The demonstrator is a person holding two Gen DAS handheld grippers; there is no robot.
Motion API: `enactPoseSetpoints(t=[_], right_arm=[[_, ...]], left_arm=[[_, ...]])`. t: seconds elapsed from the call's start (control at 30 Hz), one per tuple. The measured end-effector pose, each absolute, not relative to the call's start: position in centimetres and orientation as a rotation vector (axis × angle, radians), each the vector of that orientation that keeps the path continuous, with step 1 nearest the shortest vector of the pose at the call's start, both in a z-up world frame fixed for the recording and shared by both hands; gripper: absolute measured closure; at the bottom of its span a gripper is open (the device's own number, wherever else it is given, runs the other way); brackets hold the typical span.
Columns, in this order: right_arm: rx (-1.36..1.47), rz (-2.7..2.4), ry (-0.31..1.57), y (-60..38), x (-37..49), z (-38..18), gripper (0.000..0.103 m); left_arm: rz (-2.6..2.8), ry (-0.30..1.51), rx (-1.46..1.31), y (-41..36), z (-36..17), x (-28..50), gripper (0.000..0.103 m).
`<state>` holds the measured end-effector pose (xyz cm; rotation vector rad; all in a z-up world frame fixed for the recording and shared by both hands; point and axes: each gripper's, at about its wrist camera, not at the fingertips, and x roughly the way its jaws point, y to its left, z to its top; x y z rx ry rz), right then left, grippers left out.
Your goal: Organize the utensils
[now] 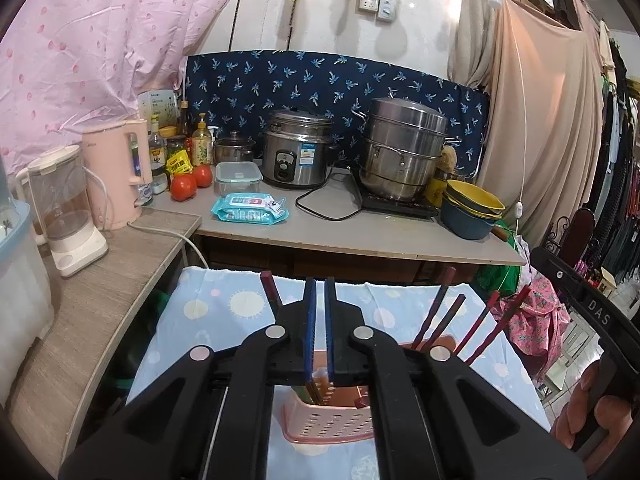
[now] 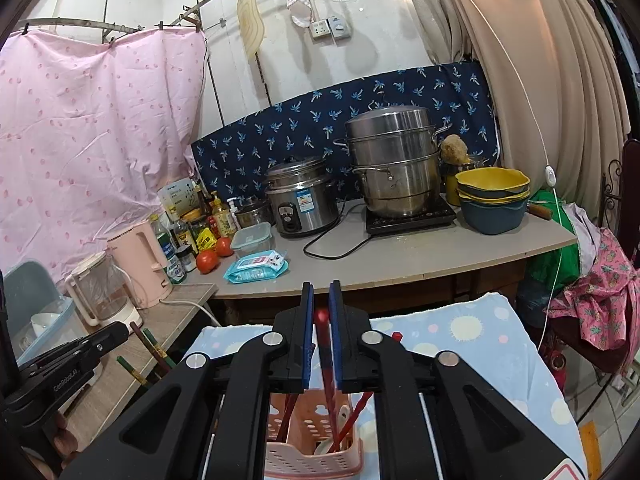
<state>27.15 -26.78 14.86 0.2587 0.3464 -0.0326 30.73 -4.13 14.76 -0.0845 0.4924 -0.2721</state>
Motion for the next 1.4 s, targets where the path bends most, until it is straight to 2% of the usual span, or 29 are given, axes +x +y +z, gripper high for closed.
enactPoseSetpoints(t=[0.33, 0.47, 0.5, 0.6, 0.63, 0.87, 1.27, 1.33, 1.4], right_arm=[[0.271, -0.028, 0.349, -26.9, 26.2, 14.9, 0.090], [0.280, -0.022, 0.363, -26.8, 25.1, 14.4, 0.085], [0.276, -0.020, 0.369, -26.6, 24.6, 14.1, 0.084], [0.259, -0.013, 0.390, -26.0, 23.4, 13.2, 0.083], [0.252, -0.006, 0.401, -25.7, 22.8, 12.8, 0.083], [0.216, 0.008, 0.465, -23.8, 19.0, 10.0, 0.076], [0.211, 0.008, 0.586, -21.2, 13.1, 4.9, 0.075], [0.199, -0.004, 0.600, -20.8, 12.1, 4.2, 0.075], [0.194, -0.015, 0.611, -20.5, 11.3, 3.6, 0.075]], left_arm=[[-0.259, 0.496, -0.096, -3.3, 14.6, 30.0, 0.098], [-0.254, 0.497, -0.097, -2.8, 14.4, 28.7, 0.098], [-0.252, 0.496, -0.095, -2.7, 14.4, 28.4, 0.095], [-0.239, 0.497, -0.091, -2.5, 13.8, 26.9, 0.071], [-0.235, 0.496, -0.086, -2.4, 13.6, 26.3, 0.067], [-0.239, 0.552, -0.068, -2.4, 11.1, 22.9, 0.066], [-0.203, 0.684, -0.038, -2.7, 5.2, 18.0, 0.064], [-0.189, 0.700, -0.037, -2.5, 4.4, 17.5, 0.060], [-0.173, 0.715, -0.032, -2.3, 3.6, 16.9, 0.059]])
